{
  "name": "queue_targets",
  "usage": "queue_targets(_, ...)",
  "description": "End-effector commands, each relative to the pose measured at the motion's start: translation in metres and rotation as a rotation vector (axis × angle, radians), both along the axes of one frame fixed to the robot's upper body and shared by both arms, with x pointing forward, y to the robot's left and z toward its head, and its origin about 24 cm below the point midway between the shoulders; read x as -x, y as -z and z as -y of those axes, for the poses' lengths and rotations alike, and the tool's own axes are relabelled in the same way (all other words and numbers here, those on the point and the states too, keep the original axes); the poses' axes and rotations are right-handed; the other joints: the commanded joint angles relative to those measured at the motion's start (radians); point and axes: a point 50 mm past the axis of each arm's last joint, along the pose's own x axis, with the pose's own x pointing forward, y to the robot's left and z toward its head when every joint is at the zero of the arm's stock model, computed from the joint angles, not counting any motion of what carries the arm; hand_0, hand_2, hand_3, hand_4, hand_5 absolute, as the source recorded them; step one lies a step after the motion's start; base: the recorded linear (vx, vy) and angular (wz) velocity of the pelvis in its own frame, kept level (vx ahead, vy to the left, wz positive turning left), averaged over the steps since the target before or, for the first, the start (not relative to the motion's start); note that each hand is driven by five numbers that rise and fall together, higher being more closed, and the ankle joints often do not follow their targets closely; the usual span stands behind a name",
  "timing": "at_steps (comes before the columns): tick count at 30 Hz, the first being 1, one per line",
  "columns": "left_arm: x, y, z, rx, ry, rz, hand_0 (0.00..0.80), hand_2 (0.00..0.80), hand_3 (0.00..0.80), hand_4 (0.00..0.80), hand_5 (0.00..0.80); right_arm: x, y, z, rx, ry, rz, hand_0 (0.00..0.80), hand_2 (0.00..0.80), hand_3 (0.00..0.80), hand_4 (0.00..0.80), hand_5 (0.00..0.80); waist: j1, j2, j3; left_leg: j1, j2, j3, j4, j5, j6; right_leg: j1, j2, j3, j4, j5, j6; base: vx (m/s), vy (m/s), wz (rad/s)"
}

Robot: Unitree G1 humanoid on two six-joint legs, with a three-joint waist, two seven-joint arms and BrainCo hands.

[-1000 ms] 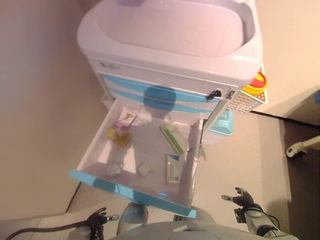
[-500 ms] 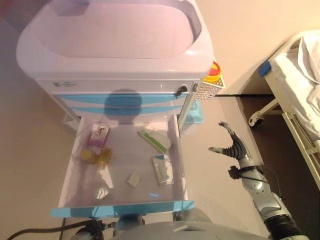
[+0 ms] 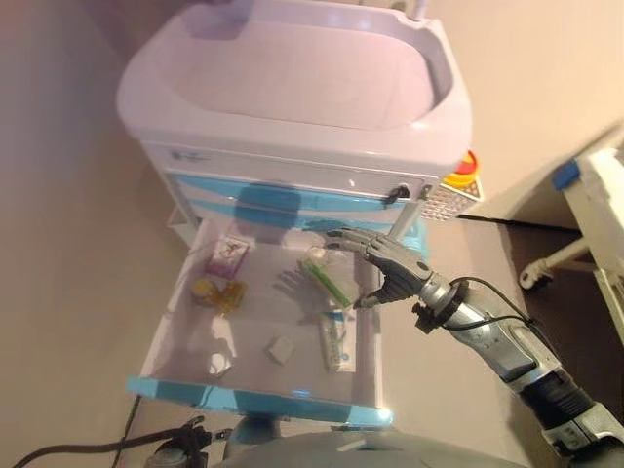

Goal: Open the drawer and pick up the medicine

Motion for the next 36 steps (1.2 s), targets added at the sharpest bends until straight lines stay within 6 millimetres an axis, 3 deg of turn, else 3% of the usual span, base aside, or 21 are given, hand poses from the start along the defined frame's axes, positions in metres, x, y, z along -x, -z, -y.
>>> queue_targets(1, -0.001, 0.002, 0.007, 0.029, -0.006, -0.019, 0.000, 0.000, 0.000, 0.000, 0.000, -0.003, -0.014, -0.019, -0.004, -0.054, 0.049, 0.000, 0.000, 0.000, 0.000, 0.000, 0.051, -0.045, 0.007, 0.007, -0.057, -0.015, 0.097, -0.169, 0.046, -0.059, -0.049, 0.043, 0.056, 0.034, 0.048, 0.034, 0.013, 0.51)
queue_targets(8, 0.005, 0.002, 0.002, 0.032, -0.065, -0.026, 0.000, 0.000, 0.000, 0.000, 0.000, -0.023, 0.021, -0.021, 0.127, 0.049, -0.145, 0.000, 0.000, 0.000, 0.000, 0.000, 0.128, -0.034, 0.009, 0.010, -0.069, -0.095, 0.088, -0.150, 0.038, -0.033, -0.069, -0.024, 0.071, 0.010, 0.036, 0.034, 0.023, 0.42)
queue_targets(22, 0.024, 0.003, 0.003, 0.028, -0.068, -0.050, 0.000, 0.000, 0.000, 0.000, 0.000, -0.039, 0.091, -0.005, 0.156, 0.330, -0.360, 0.000, 0.000, 0.000, 0.000, 0.000, 0.242, -0.006, 0.010, 0.005, -0.085, -0.203, 0.059, -0.108, 0.032, 0.000, -0.093, -0.133, 0.077, -0.005, 0.035, 0.034, 0.008, 0.33)
queue_targets(36, 0.029, 0.005, 0.013, 0.044, -0.018, -0.050, 0.000, 0.000, 0.000, 0.000, 0.000, -0.050, 0.103, -0.001, -0.019, 0.543, -0.391, 0.000, 0.000, 0.000, 0.000, 0.000, 0.287, 0.023, 0.010, 0.000, -0.094, -0.264, 0.041, -0.082, 0.031, 0.001, -0.103, -0.174, 0.089, -0.008, 0.040, 0.034, 0.021, 0.18)
